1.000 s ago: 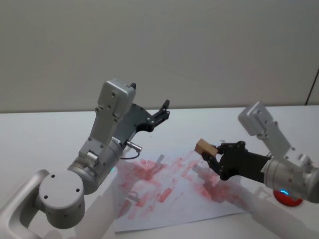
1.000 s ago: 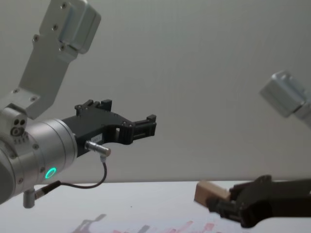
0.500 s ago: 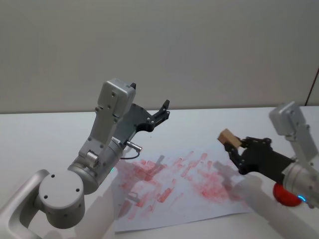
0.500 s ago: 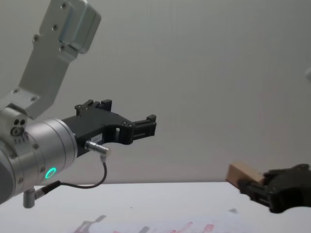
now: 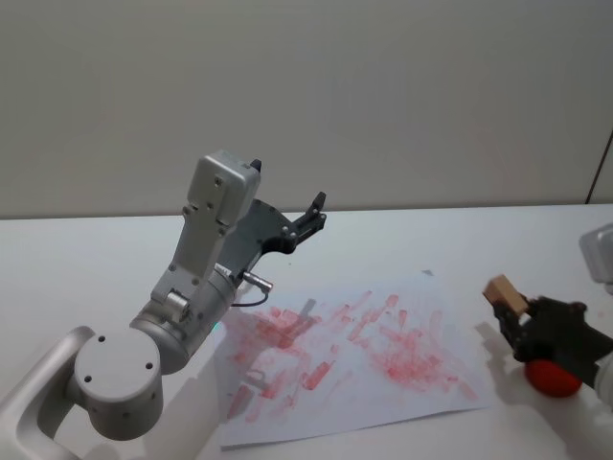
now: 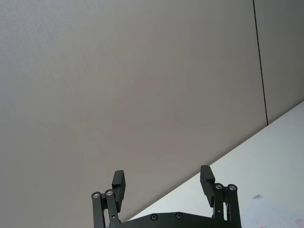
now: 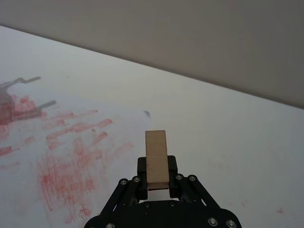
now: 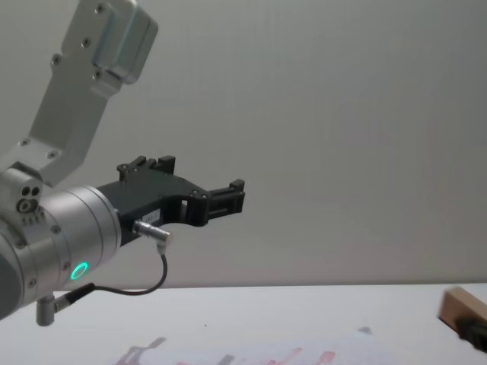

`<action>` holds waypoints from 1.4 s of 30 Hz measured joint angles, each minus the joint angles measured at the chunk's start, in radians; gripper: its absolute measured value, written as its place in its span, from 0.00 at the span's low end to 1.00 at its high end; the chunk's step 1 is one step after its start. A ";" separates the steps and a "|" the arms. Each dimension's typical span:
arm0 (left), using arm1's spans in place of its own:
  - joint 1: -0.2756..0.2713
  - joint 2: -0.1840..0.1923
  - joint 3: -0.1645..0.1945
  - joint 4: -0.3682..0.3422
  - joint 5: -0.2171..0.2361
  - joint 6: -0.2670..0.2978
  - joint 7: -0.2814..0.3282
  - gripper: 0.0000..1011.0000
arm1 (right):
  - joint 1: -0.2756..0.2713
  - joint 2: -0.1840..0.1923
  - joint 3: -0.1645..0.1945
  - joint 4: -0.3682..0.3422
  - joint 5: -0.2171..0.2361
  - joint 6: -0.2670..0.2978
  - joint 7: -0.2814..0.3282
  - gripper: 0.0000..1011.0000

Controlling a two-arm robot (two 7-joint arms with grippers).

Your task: Use the one hand to pick up the stamp and affix it onto the A4 paper.

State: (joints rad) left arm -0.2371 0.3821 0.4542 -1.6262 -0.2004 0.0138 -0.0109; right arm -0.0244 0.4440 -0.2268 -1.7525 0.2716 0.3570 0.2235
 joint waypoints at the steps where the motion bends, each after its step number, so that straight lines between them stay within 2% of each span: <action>1: 0.000 0.000 0.000 0.000 0.000 0.000 0.000 0.99 | -0.012 0.008 0.006 -0.008 0.016 0.019 -0.017 0.21; 7: 0.000 0.000 0.000 0.000 0.000 0.000 0.000 0.99 | -0.047 0.029 0.024 -0.029 0.064 0.081 -0.061 0.21; 13: 0.000 0.000 0.000 0.000 0.000 0.000 0.000 0.99 | -0.065 0.043 0.031 -0.040 0.083 0.121 -0.074 0.21; 24: 0.000 0.000 0.000 0.000 0.000 0.000 0.000 0.99 | -0.075 0.050 0.031 -0.049 0.079 0.164 -0.075 0.21; 42: 0.000 0.000 0.000 0.000 0.000 0.000 0.000 0.99 | -0.118 0.059 0.031 -0.081 0.056 0.174 -0.127 0.21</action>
State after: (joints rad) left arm -0.2371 0.3821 0.4542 -1.6262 -0.2004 0.0139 -0.0109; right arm -0.1422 0.5030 -0.1954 -1.8335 0.3279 0.5315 0.0962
